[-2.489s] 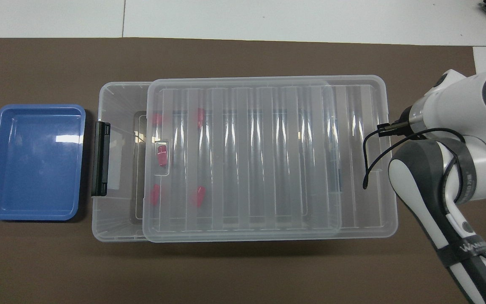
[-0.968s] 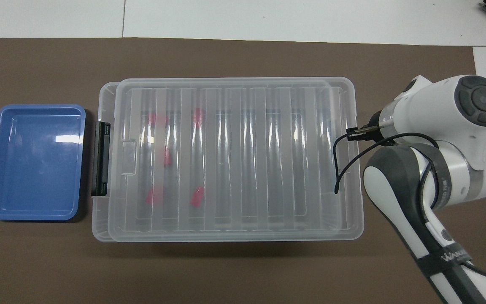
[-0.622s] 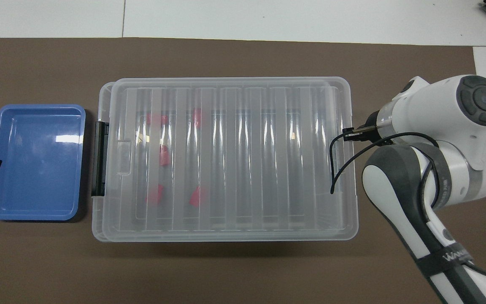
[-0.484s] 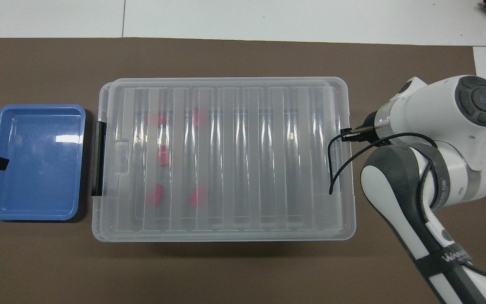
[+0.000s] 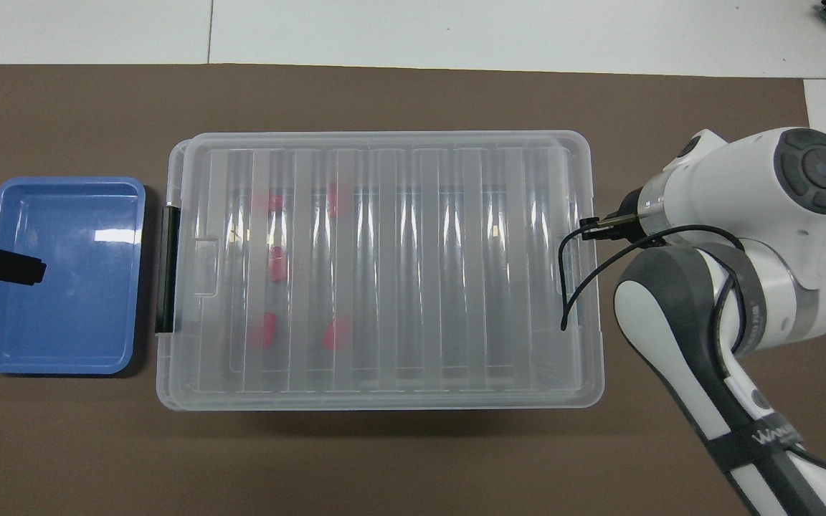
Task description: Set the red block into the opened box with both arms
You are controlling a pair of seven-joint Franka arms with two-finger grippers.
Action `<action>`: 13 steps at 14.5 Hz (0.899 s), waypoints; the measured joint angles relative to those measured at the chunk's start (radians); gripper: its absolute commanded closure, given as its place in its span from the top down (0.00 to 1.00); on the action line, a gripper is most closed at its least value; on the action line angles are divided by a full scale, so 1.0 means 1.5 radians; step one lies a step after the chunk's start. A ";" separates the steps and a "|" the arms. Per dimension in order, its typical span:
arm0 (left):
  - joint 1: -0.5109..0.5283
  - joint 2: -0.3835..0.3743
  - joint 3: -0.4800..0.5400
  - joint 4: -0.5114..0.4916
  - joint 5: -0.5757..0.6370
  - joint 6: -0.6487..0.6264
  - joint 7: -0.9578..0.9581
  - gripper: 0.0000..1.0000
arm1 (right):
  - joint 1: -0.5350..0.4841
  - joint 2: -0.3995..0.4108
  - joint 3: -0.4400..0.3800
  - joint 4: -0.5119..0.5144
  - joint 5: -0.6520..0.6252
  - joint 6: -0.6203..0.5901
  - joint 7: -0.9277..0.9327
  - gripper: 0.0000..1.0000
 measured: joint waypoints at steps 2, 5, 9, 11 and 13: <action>0.000 0.000 0.000 0.000 0.000 0.000 -0.001 1.00 | -0.012 -0.007 -0.006 0.009 -0.033 -0.014 -0.008 0.00; 0.002 0.000 0.003 -0.001 0.000 -0.001 -0.002 1.00 | -0.041 -0.031 -0.010 0.034 -0.059 -0.081 -0.012 0.00; 0.005 0.000 0.008 -0.001 0.000 -0.001 -0.002 1.00 | -0.076 -0.053 -0.013 0.094 -0.060 -0.196 0.006 0.24; 0.005 0.000 0.008 -0.001 0.000 -0.001 -0.002 1.00 | -0.081 -0.056 -0.018 0.131 -0.060 -0.256 0.023 1.00; 0.005 0.000 0.008 -0.001 0.000 -0.001 -0.002 1.00 | -0.081 -0.061 -0.021 0.155 -0.060 -0.288 0.036 1.00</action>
